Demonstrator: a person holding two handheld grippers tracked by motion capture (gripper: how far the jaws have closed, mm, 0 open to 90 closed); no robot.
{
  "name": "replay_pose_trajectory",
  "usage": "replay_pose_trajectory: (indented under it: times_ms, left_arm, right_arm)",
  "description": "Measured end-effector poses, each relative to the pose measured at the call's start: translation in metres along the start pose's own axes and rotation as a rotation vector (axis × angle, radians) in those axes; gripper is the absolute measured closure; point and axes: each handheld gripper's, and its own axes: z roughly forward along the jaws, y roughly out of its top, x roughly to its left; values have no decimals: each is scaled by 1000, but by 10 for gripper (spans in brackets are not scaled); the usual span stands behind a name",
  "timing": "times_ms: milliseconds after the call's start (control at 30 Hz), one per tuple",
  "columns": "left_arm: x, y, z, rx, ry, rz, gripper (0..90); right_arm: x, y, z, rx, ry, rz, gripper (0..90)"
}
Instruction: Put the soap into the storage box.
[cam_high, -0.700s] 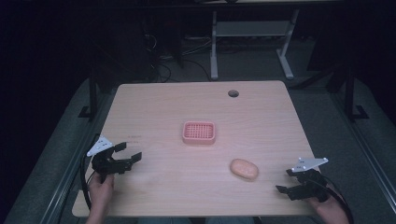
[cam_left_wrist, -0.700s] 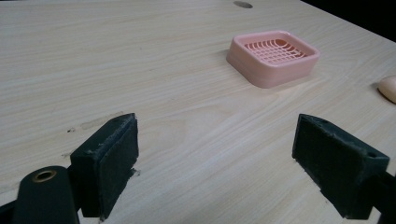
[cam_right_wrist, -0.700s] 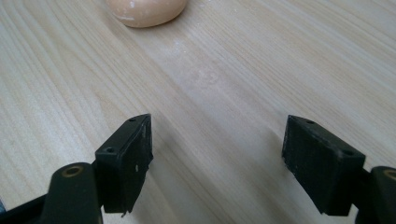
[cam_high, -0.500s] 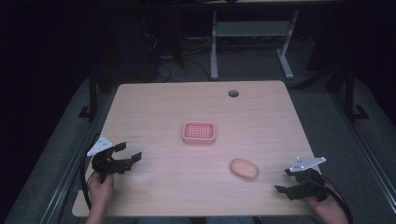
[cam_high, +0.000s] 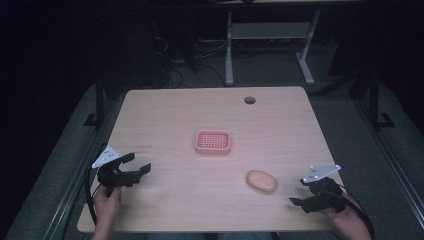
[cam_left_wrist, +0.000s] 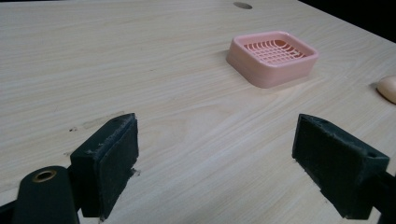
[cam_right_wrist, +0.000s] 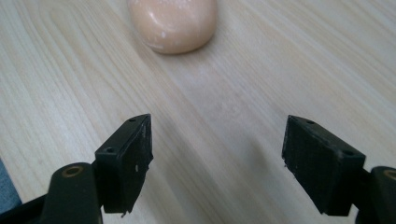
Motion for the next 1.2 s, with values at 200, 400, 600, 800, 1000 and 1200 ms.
replay_pose_trajectory:
  times_ms: [200,400,600,800,1000,1200]
  left_arm:
    - [2,0,-2,-5,0,-3,143]
    - [2,0,-2,-6,-1,-3,142]
    - [1,1,-2,-5,-2,-1,142]
    - [2,1,-3,-4,-5,2,142]
    - [2,0,-3,-7,-3,-6,142]
    - [2,1,-3,-7,-2,-6,142]
  right_arm:
    - [4,15,2,23,7,-43,240]
    - [6,24,6,40,23,-70,239]
    - [9,35,9,66,31,-93,239]
    - [11,48,10,87,41,-128,238]
    - [11,60,13,99,48,-155,218]
    - [10,68,20,124,67,-160,194]
